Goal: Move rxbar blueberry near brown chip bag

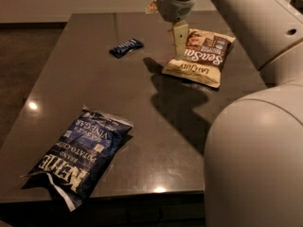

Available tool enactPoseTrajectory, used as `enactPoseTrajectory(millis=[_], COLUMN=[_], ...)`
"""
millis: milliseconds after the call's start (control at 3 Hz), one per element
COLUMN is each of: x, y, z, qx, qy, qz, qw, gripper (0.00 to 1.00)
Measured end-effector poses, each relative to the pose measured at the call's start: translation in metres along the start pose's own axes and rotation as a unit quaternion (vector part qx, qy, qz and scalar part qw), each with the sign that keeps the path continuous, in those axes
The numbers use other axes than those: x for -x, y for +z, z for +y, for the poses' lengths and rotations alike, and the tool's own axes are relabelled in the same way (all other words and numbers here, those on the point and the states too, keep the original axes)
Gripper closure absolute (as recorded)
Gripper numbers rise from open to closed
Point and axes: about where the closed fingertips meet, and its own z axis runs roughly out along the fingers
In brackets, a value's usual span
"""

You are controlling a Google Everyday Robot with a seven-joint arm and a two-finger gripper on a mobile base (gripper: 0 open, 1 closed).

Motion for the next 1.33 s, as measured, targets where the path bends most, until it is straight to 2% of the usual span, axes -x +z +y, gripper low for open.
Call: enactPoseTrajectory(millis=[333, 667, 1000, 1333], x=[0.019, 0.043, 0.052, 0.053], y=[0.013, 0.025, 0.026, 0.029], z=[-0.008, -0.015, -0.018, -0.019], qx=[0.012, 0.028, 0.029, 0.027], qy=[-0.076, -0.163, -0.190, -0.192], qz=[0.015, 0.012, 0.003, 0.003], qw=[0.9970, 0.9862, 0.9814, 0.9811], gripper=[0.00, 0.00, 0.00, 0.00])
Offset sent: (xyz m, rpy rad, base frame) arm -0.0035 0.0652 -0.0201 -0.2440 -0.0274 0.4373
